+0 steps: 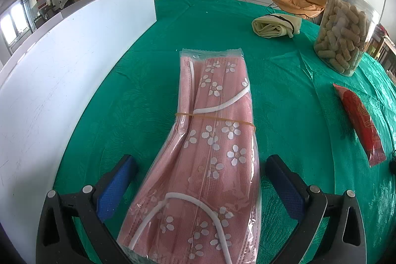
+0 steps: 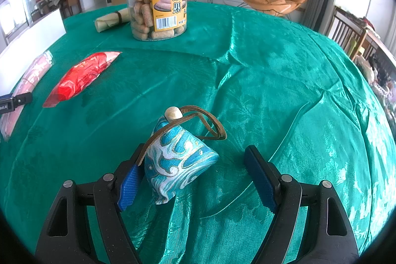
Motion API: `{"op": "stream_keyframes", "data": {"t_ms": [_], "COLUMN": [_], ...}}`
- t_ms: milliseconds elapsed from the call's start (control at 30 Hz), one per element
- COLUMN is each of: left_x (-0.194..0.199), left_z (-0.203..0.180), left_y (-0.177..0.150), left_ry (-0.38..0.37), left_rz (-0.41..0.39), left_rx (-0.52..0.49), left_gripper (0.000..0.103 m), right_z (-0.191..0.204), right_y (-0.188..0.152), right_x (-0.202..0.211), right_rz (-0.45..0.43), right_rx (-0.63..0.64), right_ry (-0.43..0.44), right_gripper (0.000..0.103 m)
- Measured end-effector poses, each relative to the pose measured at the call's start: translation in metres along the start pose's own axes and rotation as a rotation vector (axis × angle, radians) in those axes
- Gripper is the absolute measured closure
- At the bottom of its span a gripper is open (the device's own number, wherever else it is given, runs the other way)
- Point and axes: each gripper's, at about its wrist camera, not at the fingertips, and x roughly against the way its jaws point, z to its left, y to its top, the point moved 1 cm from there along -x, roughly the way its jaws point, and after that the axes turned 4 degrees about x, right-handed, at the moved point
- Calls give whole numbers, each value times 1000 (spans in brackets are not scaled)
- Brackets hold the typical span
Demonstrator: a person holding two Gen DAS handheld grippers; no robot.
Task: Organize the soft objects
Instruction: 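Grasp the pink floral mask pack with the left tool, then carry the mask pack and patterned pouch over the white box and open both tools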
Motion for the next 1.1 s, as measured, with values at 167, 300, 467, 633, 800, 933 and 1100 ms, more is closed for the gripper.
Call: {"op": "stream_keyframes", "data": {"t_ms": [167, 300, 467, 633, 800, 933, 1100], "left_x": [0, 0, 2, -1, 6, 22, 49], "left_z": [0, 0, 0, -1, -4, -7, 13], "left_y": [0, 0, 1, 8, 8, 4, -6], "left_ry": [0, -1, -1, -20, -31, -36, -137], "left_rz": [0, 0, 6, 76, 78, 29, -16], "left_rx": [0, 0, -9, -49, -89, -141, -26], "left_gripper": [0, 0, 0, 0, 28, 75, 80], "right_z": [0, 0, -5, -12, -13, -3, 0], "right_y": [0, 0, 1, 7, 17, 18, 20], "right_x": [0, 0, -2, -1, -6, -2, 20], "right_rz": [0, 1, 27, 123, 139, 135, 109], "right_rx": [0, -4, -14, -4, -63, -41, -48], "right_ry": [0, 4, 57, 116, 131, 91, 127], "right_gripper": [22, 22, 19, 21, 21, 53, 53]}}
